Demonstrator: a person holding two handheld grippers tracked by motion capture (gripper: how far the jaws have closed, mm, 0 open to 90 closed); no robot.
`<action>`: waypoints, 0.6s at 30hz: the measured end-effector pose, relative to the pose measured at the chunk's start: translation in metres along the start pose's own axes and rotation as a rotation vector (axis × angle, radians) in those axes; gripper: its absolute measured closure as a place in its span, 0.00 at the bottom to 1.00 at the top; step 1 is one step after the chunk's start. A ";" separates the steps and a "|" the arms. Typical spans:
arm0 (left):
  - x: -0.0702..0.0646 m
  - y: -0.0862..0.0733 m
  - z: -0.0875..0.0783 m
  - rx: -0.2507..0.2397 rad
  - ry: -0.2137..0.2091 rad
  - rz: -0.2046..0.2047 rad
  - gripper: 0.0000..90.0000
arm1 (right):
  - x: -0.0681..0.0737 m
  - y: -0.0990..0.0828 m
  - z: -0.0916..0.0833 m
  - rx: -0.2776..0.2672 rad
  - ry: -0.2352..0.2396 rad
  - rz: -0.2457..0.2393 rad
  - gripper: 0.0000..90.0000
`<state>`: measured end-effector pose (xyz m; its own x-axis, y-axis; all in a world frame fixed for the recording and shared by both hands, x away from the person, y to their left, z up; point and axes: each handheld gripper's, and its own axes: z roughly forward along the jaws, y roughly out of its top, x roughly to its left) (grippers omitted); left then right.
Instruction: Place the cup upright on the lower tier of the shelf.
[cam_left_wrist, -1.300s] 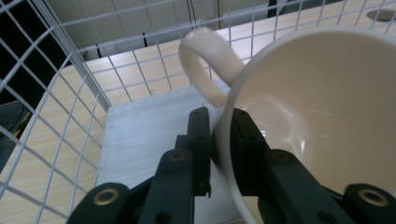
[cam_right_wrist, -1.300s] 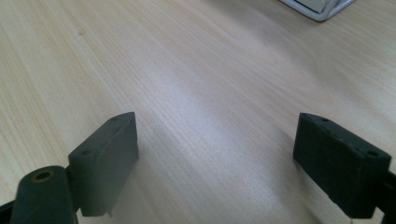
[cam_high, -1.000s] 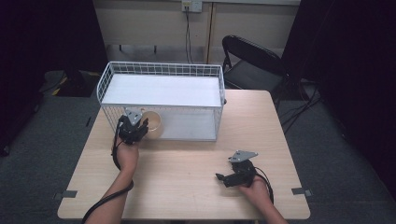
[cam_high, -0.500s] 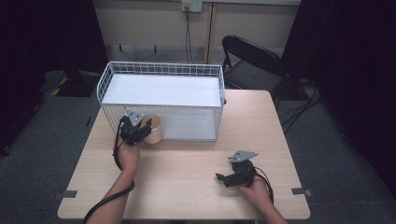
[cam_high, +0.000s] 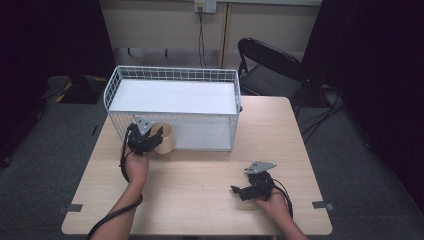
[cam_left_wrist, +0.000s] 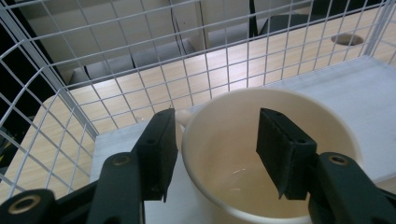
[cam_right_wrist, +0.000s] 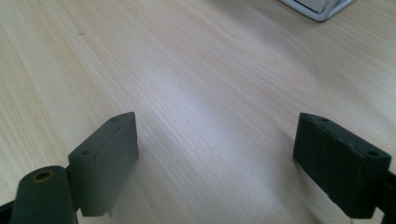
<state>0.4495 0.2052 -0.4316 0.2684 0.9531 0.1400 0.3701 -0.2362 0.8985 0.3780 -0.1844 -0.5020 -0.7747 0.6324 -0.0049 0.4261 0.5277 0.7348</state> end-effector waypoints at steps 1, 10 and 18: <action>0.000 0.002 -0.001 0.004 -0.005 0.002 0.53 | 0.000 0.000 0.000 0.000 0.000 0.000 0.15; 0.006 0.002 -0.002 0.021 -0.035 -0.028 0.44 | 0.000 0.000 0.000 0.000 0.000 0.000 0.15; 0.006 0.001 -0.003 0.030 -0.051 -0.027 0.39 | 0.000 0.000 0.000 0.000 0.000 0.000 0.15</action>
<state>0.4486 0.2112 -0.4290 0.3030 0.9484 0.0939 0.4041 -0.2171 0.8886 0.3780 -0.1844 -0.5020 -0.7744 0.6326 -0.0047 0.4265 0.5275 0.7347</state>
